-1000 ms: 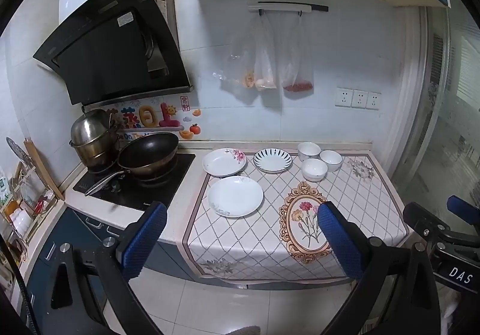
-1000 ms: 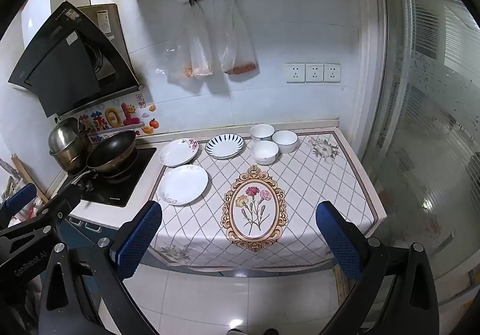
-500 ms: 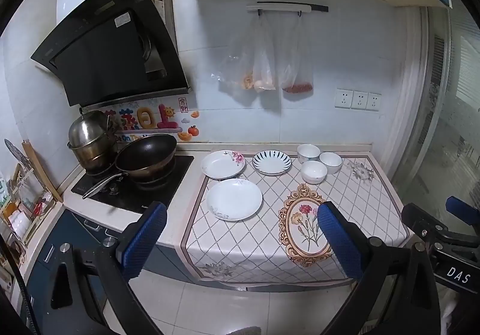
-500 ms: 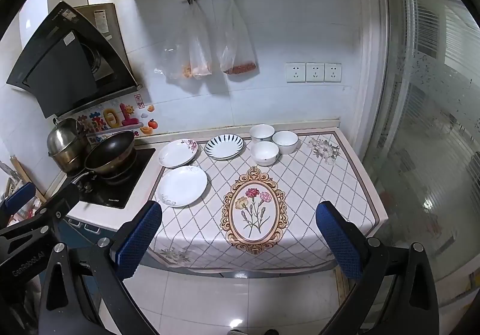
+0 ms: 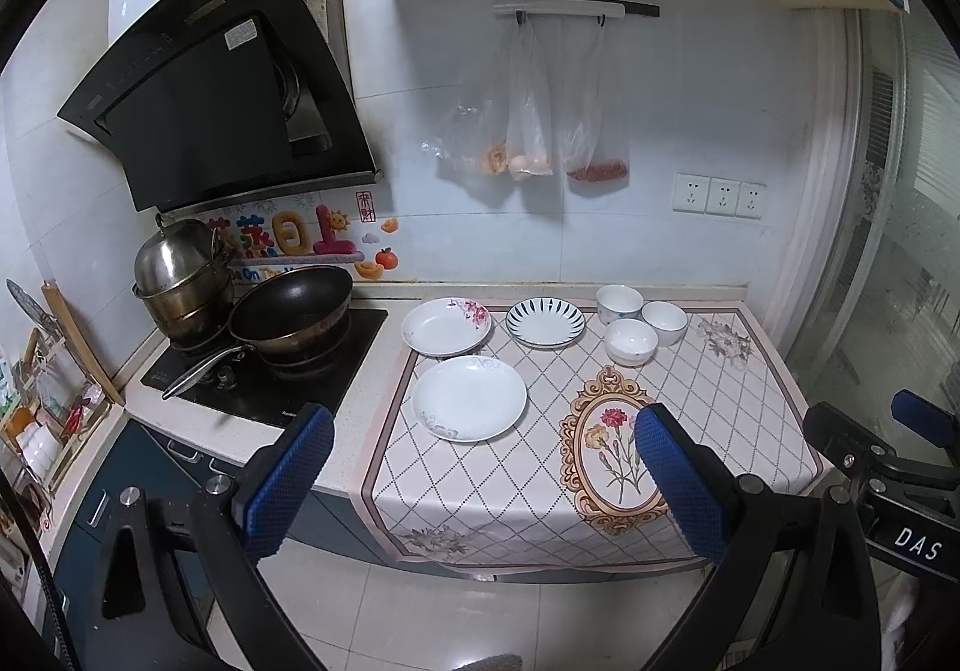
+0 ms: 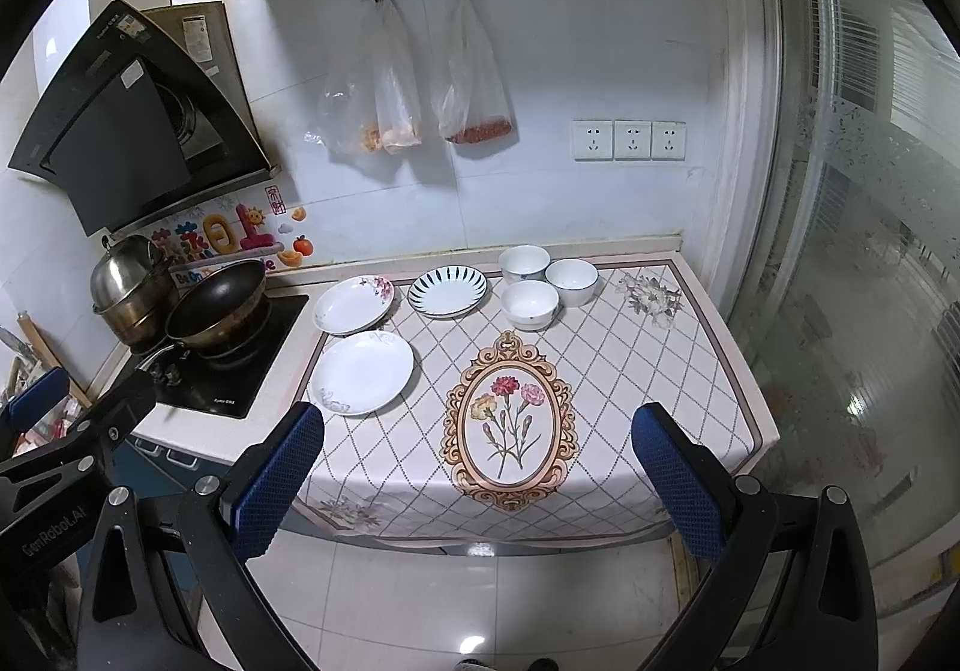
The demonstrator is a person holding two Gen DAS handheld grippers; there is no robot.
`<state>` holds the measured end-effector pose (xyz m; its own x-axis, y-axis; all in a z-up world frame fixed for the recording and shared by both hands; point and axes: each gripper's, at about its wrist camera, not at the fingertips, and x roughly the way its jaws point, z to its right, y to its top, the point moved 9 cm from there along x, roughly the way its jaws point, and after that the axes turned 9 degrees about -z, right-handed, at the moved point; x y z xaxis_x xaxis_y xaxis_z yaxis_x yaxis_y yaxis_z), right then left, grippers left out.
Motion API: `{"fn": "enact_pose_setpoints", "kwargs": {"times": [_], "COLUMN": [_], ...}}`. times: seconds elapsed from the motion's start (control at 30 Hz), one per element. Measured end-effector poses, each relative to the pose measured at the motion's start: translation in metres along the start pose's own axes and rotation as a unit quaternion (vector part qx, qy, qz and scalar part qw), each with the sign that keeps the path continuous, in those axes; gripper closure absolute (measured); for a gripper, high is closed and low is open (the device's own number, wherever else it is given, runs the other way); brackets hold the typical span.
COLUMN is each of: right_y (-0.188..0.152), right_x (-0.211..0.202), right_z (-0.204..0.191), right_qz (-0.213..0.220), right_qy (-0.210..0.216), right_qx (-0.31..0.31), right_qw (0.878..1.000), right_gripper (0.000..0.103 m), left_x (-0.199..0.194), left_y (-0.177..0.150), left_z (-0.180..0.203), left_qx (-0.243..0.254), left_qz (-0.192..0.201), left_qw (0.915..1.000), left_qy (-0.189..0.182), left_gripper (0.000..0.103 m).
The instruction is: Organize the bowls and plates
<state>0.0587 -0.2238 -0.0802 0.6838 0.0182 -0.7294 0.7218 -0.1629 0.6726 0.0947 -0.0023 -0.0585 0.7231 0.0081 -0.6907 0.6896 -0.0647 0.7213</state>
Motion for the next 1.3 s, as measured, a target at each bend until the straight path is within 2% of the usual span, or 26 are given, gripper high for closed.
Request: {"fn": "enact_pose_setpoints", "kwargs": {"times": [0.43,0.67,1.3], "right_y": [-0.005,-0.009,-0.008], "right_x": [0.005,0.025,0.019], "right_z": [-0.001,-0.004,-0.006], "right_qz": [-0.003,-0.007,-0.008], "right_qy": [0.000,0.001,0.004], "right_qx": [0.000,-0.002,-0.004], "right_qw": [1.000,1.000,1.000], "right_gripper": [0.000,0.000,0.000], "left_x": [0.006,0.008,0.000], "left_y": [-0.005,-0.007,-0.007], "left_z": [-0.006,-0.008,-0.012], "left_qx": [-0.001,-0.002,-0.008], "left_qz": [-0.001,-0.002,0.000], "left_qw": [1.0000,1.0000,0.9999], "left_qy": [0.002,0.005,0.008], "left_gripper": [0.000,0.000,0.000]}}
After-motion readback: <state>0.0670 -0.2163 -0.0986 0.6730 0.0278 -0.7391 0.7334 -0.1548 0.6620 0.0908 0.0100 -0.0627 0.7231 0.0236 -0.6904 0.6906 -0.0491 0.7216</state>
